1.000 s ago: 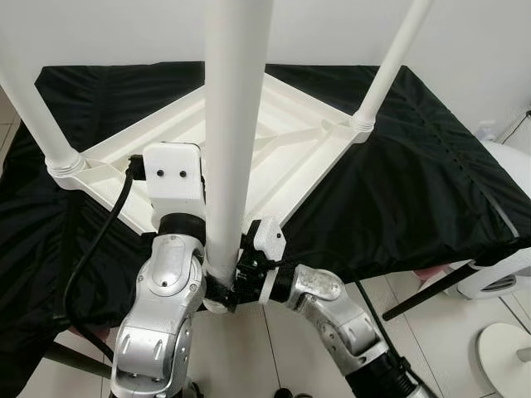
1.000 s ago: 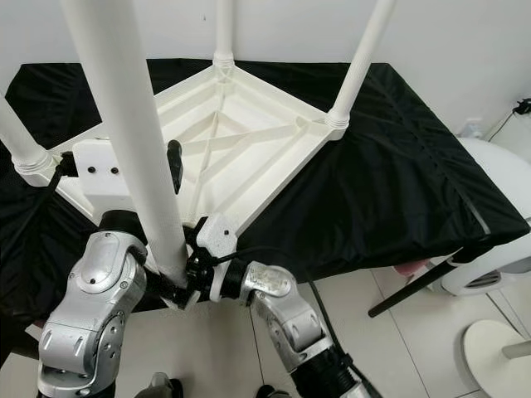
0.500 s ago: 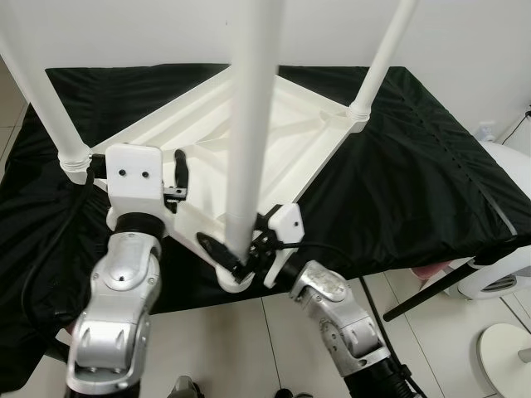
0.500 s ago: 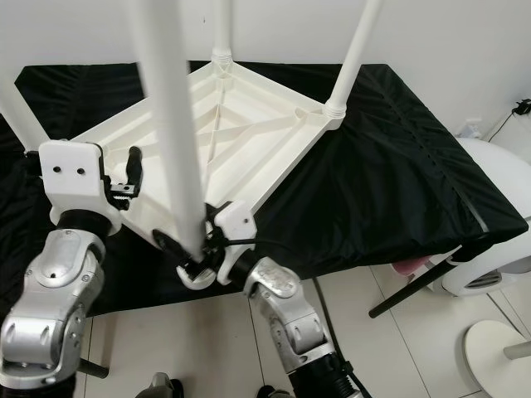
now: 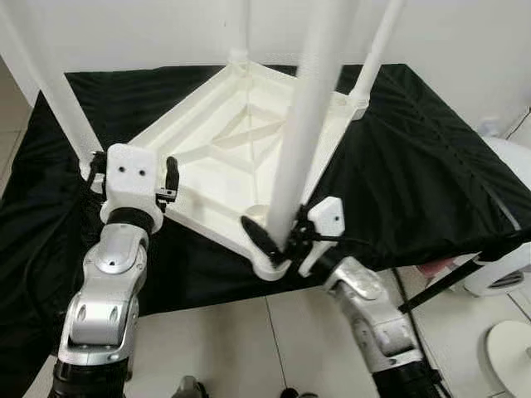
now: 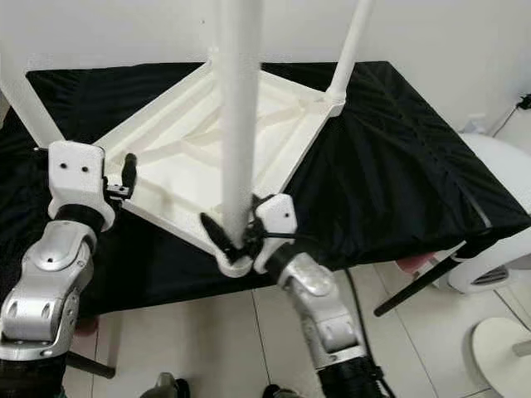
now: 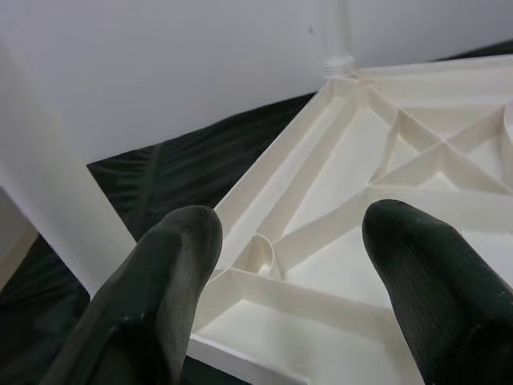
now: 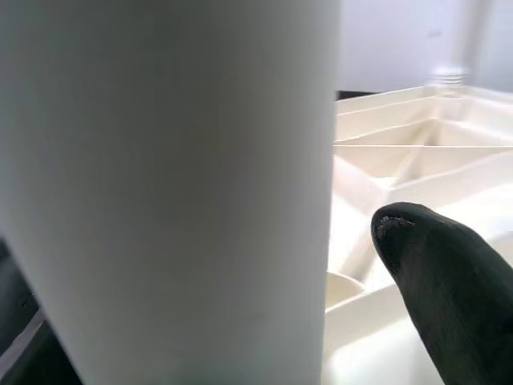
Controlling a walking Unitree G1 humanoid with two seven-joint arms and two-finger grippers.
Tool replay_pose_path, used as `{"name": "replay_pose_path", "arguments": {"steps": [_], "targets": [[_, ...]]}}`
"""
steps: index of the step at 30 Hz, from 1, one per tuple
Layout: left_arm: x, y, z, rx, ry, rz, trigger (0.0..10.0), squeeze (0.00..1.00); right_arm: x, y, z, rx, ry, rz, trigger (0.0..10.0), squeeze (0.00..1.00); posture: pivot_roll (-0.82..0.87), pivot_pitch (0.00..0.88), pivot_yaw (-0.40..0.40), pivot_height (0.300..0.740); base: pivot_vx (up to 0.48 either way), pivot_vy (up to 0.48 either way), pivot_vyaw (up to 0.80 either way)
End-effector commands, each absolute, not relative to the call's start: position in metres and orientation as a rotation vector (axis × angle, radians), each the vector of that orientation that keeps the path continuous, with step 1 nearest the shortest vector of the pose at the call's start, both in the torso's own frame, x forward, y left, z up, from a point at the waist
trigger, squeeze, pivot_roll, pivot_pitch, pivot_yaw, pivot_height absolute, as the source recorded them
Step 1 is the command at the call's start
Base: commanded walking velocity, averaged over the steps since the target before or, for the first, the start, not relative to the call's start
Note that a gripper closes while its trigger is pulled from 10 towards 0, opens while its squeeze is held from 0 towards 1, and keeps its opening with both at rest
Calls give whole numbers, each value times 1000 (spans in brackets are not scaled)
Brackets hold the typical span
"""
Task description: Building children table
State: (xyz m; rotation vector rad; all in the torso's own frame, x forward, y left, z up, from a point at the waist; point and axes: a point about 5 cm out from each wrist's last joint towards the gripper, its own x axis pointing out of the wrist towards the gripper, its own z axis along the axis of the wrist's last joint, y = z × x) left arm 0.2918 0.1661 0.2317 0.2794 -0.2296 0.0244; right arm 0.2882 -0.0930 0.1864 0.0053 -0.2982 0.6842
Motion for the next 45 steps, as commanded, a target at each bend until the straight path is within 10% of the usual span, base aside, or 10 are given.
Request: {"name": "replay_pose_path", "arguments": {"steps": [1, 26, 45], "targets": [[297, 164, 229, 314, -232, 2, 10000, 0, 295, -116, 194, 9, -333, 572, 10000, 0, 28, 179, -5, 740, 0, 0, 0], [319, 149, 237, 356, -307, -86, 10000, 0, 318, -211, 203, -128, -391, -12, 10000, 0, -23, 149, 54, 740, 0, 0, 0], [313, 127, 240, 350, -295, -99, 10000, 0, 314, -209, 200, -120, -410, -74, 10000, 0, -28, 159, 81, 740, 0, 0, 0]]}}
